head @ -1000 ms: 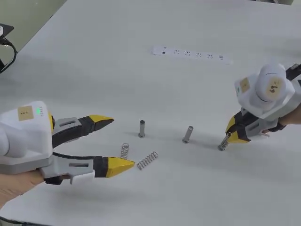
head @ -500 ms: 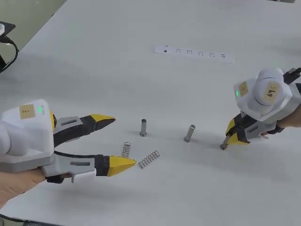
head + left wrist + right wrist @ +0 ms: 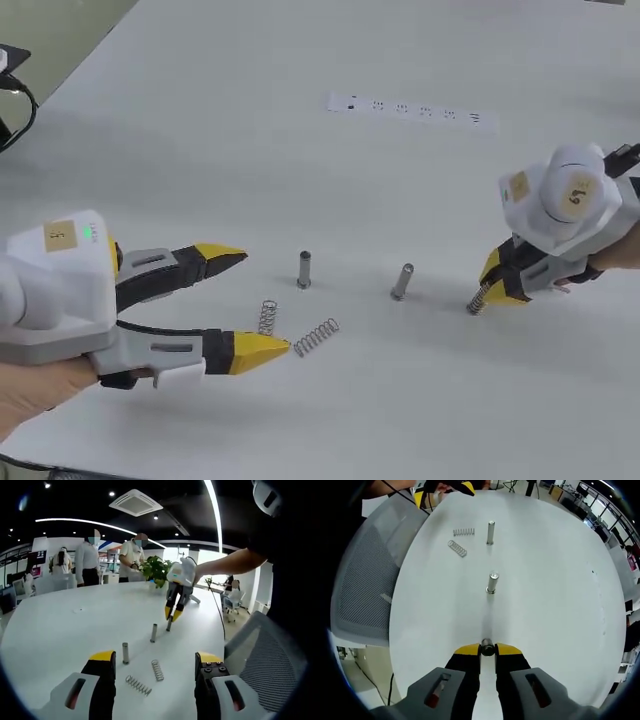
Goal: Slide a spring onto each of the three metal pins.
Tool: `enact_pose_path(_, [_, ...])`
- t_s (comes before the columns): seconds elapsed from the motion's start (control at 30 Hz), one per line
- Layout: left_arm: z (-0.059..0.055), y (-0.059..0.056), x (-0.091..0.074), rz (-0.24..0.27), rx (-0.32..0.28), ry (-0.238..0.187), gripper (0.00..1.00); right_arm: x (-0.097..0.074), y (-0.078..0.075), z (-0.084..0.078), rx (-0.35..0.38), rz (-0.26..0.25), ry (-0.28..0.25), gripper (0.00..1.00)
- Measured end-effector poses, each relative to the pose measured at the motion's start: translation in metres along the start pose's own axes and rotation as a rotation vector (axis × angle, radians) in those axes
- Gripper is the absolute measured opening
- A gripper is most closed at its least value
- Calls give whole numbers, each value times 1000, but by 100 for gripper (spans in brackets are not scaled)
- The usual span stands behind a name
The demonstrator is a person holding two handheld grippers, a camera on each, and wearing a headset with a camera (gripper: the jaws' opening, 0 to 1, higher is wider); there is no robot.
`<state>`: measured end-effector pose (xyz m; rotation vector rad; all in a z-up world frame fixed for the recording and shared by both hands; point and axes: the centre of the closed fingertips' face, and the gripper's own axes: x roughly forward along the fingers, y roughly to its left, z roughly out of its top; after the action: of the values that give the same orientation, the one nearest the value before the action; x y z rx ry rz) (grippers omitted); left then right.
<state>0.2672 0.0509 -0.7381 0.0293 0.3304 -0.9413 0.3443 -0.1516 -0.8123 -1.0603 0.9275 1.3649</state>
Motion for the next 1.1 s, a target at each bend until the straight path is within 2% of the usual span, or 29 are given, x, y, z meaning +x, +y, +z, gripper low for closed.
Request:
enact_pose_path(0.67, [-3, 1, -2, 5, -5, 6, 59, 1, 1, 0, 4, 18, -9, 11])
enact_pose_path(1.1, [3, 1, 0, -1, -5, -7, 60, -3, 0, 2, 13, 13, -29, 15])
